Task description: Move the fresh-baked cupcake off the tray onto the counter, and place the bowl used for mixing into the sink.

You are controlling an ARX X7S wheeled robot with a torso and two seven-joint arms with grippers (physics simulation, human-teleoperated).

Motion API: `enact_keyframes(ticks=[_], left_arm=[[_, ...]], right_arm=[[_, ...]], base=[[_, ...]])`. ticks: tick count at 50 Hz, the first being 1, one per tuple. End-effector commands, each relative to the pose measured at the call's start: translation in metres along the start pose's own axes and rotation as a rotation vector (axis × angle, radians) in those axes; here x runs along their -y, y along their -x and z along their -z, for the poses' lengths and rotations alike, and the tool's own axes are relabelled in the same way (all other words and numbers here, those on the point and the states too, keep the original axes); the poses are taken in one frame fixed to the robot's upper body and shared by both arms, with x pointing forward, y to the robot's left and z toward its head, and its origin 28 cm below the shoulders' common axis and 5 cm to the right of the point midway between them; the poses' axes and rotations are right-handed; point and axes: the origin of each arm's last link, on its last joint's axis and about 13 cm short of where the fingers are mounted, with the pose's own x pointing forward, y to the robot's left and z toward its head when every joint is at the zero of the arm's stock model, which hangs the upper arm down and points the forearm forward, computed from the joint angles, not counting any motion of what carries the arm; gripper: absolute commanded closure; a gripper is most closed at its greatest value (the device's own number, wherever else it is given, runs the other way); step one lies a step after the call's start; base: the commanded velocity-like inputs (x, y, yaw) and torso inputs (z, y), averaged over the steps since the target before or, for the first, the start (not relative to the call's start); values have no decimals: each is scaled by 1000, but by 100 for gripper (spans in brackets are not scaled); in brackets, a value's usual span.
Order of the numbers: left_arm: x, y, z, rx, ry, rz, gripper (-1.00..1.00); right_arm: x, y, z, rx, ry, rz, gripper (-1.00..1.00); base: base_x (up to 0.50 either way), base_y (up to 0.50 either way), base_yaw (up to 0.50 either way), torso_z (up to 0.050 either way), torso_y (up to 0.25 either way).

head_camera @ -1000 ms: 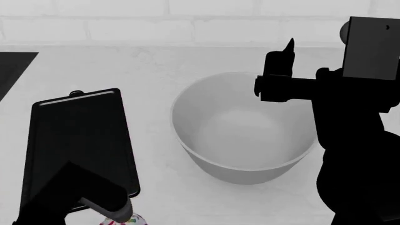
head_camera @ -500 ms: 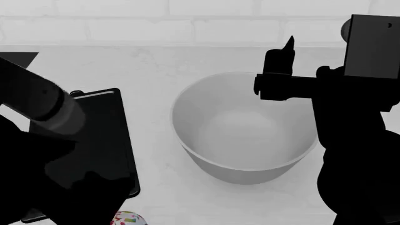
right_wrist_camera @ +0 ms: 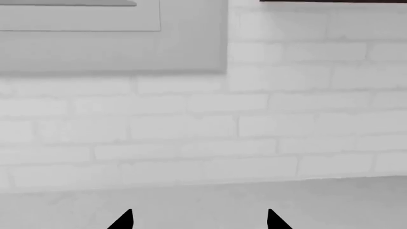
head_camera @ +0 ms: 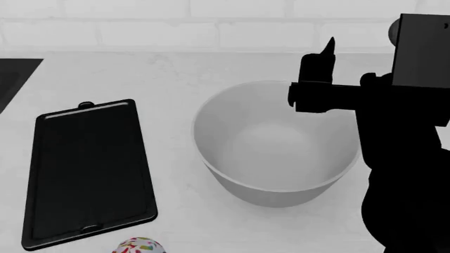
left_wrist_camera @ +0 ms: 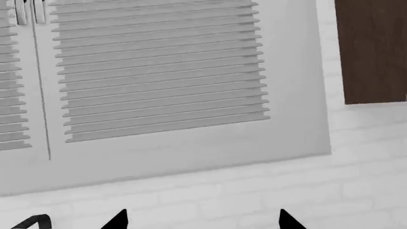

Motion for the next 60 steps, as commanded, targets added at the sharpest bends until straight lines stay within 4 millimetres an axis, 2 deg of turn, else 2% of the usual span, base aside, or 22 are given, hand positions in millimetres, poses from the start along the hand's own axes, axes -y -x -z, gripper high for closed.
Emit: enact_keyframes(ticks=[1, 6, 15, 20, 27, 35, 45, 47, 60], left_arm=[[-10, 20, -10, 247, -19, -152, -100], [-10, 20, -10, 245, -7, -145, -100], [-10, 22, -12, 225, 11, -130, -100], [-9, 21, -10, 216, 15, -125, -100], [-9, 22, -12, 219, 19, -124, -100], [-9, 22, -10, 215, 25, -118, -100], [-8, 23, -10, 208, 28, -111, -100], [-7, 23, -9, 193, 74, -79, -100], [-8, 21, -7, 189, 63, -89, -100]], right_arm=[[0, 6, -8, 21, 14, 0, -100], [3, 5, -20, -30, -2, -23, -100], [16, -6, -64, -210, -26, -104, -100], [22, -10, -77, -297, -85, -58, -100], [32, -19, -68, -396, -260, -61, -100], [37, -34, -46, -552, -400, -100, -100], [38, -55, -16, -658, -409, -82, -100], [38, -57, -13, -666, -414, -79, -100], [40, -62, 1, -705, -422, -48, -100]], base=[[0, 0, 0, 0, 0], [0, 0, 0, 0, 0], [1, 0, 0, 0, 0], [0, 0, -1, 0, 0], [0, 0, 0, 0, 0], [0, 0, 0, 0, 0], [0, 0, 0, 0, 0], [0, 0, 0, 0, 0], [0, 0, 0, 0, 0]])
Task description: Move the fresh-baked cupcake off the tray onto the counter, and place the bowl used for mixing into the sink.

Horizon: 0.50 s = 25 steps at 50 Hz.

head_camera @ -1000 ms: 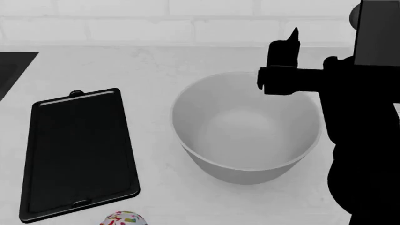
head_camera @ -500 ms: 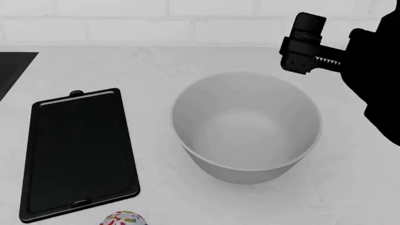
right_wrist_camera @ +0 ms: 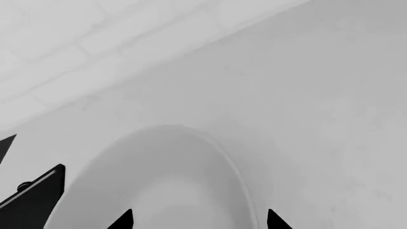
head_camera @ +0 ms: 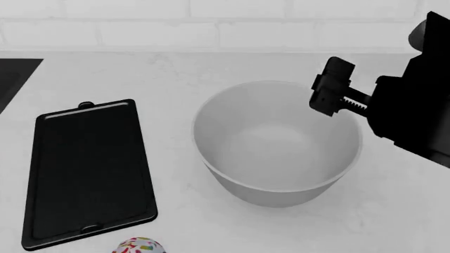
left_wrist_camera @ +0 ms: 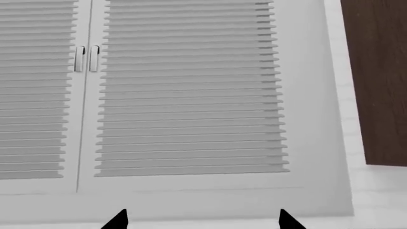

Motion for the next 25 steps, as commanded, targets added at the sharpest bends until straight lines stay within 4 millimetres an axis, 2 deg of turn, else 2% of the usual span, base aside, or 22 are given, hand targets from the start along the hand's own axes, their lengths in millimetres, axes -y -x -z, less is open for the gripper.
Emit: enact_keyframes(ticks=[1, 25], left_arm=[[0, 0, 2, -11, 11, 2, -100], [-1, 0, 1, -21, 7, -6, -100]], right_arm=[[8, -15, 7, -49, -32, 22, -100], [15, -28, 20, -100, -37, 23, -100]], base=[[0, 0, 0, 0, 0], [0, 0, 0, 0, 0]])
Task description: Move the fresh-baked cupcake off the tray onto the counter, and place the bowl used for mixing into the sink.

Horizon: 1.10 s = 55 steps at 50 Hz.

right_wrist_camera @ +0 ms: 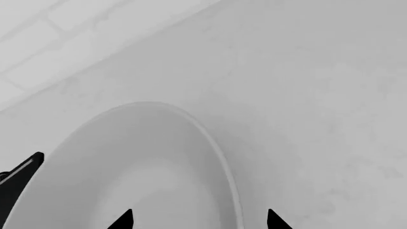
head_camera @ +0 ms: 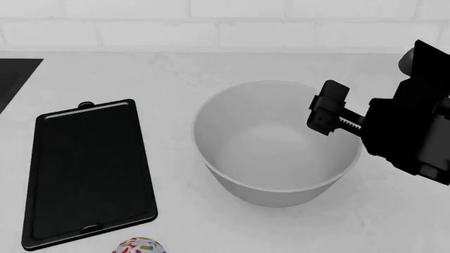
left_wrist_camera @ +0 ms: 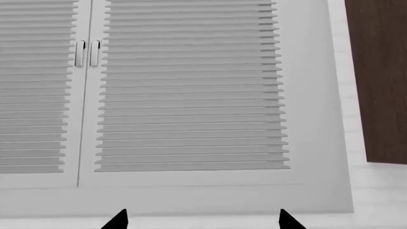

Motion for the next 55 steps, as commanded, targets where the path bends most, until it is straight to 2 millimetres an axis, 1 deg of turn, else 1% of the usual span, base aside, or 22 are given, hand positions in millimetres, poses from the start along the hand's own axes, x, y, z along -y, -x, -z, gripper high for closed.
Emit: enact_keyframes(ticks=[1, 8, 41, 42, 49, 52, 54, 55], left_arm=[[0, 1, 0, -9, 2, -3, -100], [0, 1, 0, -8, -2, 0, -100], [1, 0, 4, -27, 0, 9, -100], [1, 0, 5, -27, -2, 10, -100], [2, 1, 4, -27, 2, 14, -100], [2, 2, 5, -29, 1, 11, -100], [2, 2, 5, -30, 4, 11, -100], [2, 3, 4, -29, 1, 9, -100]], right_arm=[[4, -7, 6, -23, -5, 2, -100], [8, -13, 10, -43, -14, 10, -100], [11, -21, 22, -93, -14, 9, -100], [11, -20, 22, -86, -12, 13, 100], [10, -9, 14, -34, -21, 15, 100], [8, 3, 5, 20, -20, 15, 100], [6, 14, -3, 64, -26, 1, 100], [4, 23, -9, 100, -29, -5, 100]], base=[[0, 0, 0, 0, 0], [0, 0, 0, 0, 0], [0, 0, 0, 0, 0], [0, 0, 0, 0, 0], [0, 0, 0, 0, 0], [0, 0, 0, 0, 0], [0, 0, 0, 0, 0], [0, 0, 0, 0, 0]])
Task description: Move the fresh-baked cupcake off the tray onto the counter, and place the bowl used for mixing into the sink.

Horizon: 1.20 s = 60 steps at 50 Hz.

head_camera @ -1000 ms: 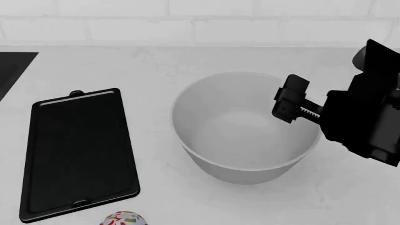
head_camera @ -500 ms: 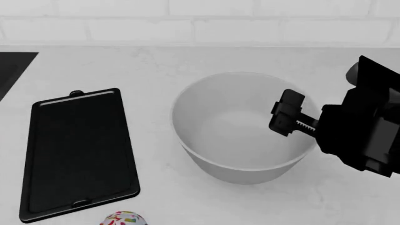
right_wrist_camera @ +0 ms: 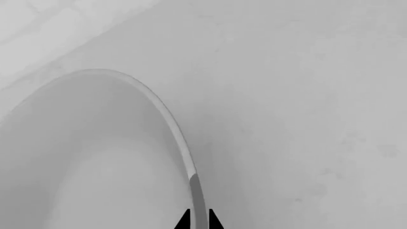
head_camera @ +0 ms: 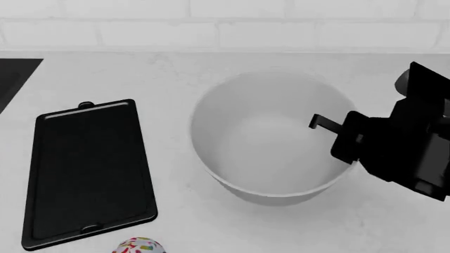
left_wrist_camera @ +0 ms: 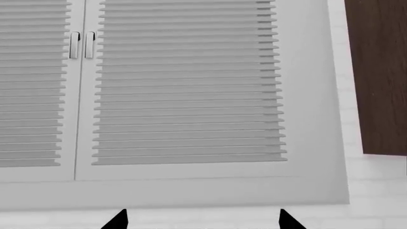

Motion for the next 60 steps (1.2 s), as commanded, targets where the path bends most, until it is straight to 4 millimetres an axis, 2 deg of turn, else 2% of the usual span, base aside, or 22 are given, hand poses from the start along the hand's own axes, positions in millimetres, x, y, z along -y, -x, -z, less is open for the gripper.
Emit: enact_keyframes(ticks=[1, 6, 9, 18, 23, 39, 54, 60], left_arm=[[1, 2, 0, -4, 0, 0, -100], [0, 3, -1, -5, 0, 0, -100], [0, 3, -1, -4, -2, -1, -100], [3, 11, -4, 5, -1, 5, -100], [3, 13, -4, 4, -3, 2, -100], [3, 13, -2, -1, 4, -3, -100], [1, 10, -2, -7, 2, -4, -100], [1, 13, -1, -8, 8, -3, -100]], right_arm=[[-8, 46, -28, 182, -18, -43, 100], [-17, 80, -46, 289, -14, -71, 100], [-22, 97, -50, 345, -1, -98, 100], [-35, 129, -42, 485, 72, -155, 100], [-39, 130, -38, 498, 119, -149, 100], [-40, 146, -42, 563, 77, -163, 100], [-42, 139, -39, 553, 120, -165, 100], [-44, 137, -39, 560, 156, -152, 100]], base=[[0, 0, 0, 0, 0], [0, 0, 0, 0, 0], [0, 0, 0, 0, 0], [0, 0, 0, 0, 0], [-57, 184, 0, 0, 0], [-308, 396, 0, 0, 0], [-363, 405, 0, 0, 0], [-53, 500, 0, 0, 0]])
